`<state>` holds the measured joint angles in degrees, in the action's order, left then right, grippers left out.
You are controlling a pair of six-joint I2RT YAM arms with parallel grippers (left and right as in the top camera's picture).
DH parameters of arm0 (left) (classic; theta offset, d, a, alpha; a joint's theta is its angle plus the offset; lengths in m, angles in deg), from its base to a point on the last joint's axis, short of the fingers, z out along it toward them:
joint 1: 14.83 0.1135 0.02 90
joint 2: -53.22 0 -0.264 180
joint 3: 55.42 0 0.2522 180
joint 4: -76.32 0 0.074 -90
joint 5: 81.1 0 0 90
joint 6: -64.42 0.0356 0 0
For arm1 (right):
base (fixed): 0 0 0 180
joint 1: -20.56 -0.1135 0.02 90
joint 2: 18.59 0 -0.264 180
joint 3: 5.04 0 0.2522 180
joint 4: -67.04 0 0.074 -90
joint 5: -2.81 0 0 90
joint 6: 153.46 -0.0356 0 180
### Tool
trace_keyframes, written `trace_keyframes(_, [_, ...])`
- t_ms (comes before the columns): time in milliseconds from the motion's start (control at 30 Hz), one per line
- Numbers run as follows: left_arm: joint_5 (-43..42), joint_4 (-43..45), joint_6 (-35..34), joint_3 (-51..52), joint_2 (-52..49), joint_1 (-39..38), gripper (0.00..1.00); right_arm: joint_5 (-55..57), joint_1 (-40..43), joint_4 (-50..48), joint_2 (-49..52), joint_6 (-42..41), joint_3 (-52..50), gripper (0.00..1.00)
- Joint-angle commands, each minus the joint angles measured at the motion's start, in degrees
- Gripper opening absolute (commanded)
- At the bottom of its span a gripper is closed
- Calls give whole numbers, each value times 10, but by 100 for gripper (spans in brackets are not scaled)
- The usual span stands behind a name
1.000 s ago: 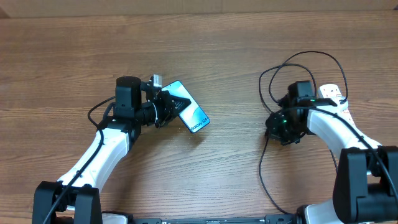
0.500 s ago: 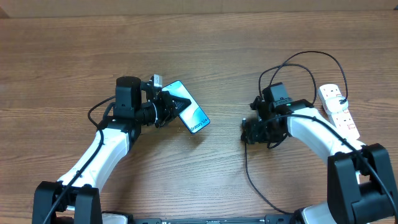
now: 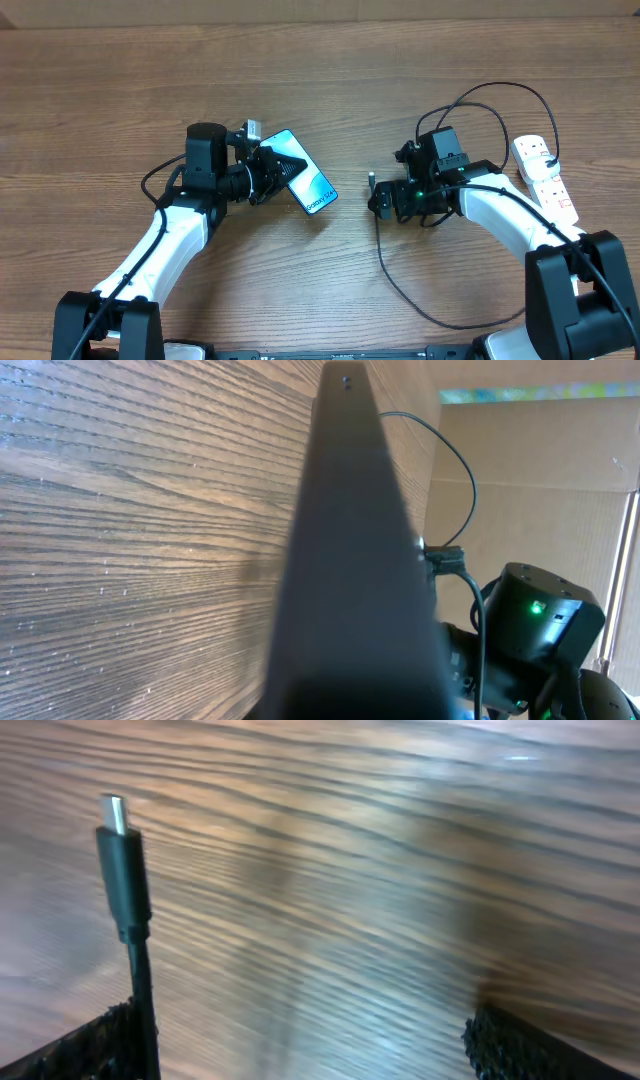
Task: Plug charger to phone and switch on socket
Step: 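Grasp the black cable near its USB-C plug with the right gripper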
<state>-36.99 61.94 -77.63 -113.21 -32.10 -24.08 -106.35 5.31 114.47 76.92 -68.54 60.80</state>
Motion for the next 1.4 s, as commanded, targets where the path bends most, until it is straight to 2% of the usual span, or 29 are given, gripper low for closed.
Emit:
trace_keyframes(0, [-23, 4, 15, -18, -1, 3, 6, -13, 5, -4, -15, -88, 4, 100])
trace_keyframes(100, [-23, 4, 15, -18, -1, 3, 7, 92, 16, 26, -15, -266, 4, 100])
trace_keyframes(200, [-23, 4, 15, -18, -1, 3, 7, 87, 28, 69, -16, -398, 4, 100])
trace_keyframes(367, [-26, 4, 15, -18, -1, 3, 7, -95, 47, 59, -16, -406, 5, 100])
trace_keyframes(467, [-26, 4, 15, -18, -1, 3, 7, -172, 62, 54, -15, -465, 5, 100])
trace_keyframes(600, [-28, 4, 15, -18, -1, 3, 6, -175, 76, 54, -15, -572, 5, 100])
trace_keyframes(700, [-34, 4, 15, -18, -1, 3, 6, -103, 83, 40, -15, -626, 5, 100])
trace_keyframes(767, [-37, 3, 15, -18, -1, 3, 6, -46, 83, -3, -15, -592, 5, 100])
trace_keyframes(867, [-37, 2, 15, -18, -1, 3, 6, -19, 74, -86, -15, -394, 5, 100])
trace_keyframes(967, [-36, 2, 15, -18, -1, 3, 6, 1, 61, -92, -15, -292, 5, 100])
trace_keyframes(1100, [-36, 2, 15, -18, -1, 3, 6, 83, 38, -57, -14, -278, 4, 98])
trace_keyframes(1233, [-30, 3, 15, -18, -1, 3, 6, 103, -7, -80, -5, -274, 4, 94])
trace_keyframes(1367, [-38, 2, 14, -18, -1, 3, 6, 191, -48, -91, 14, -275, 4, 92])
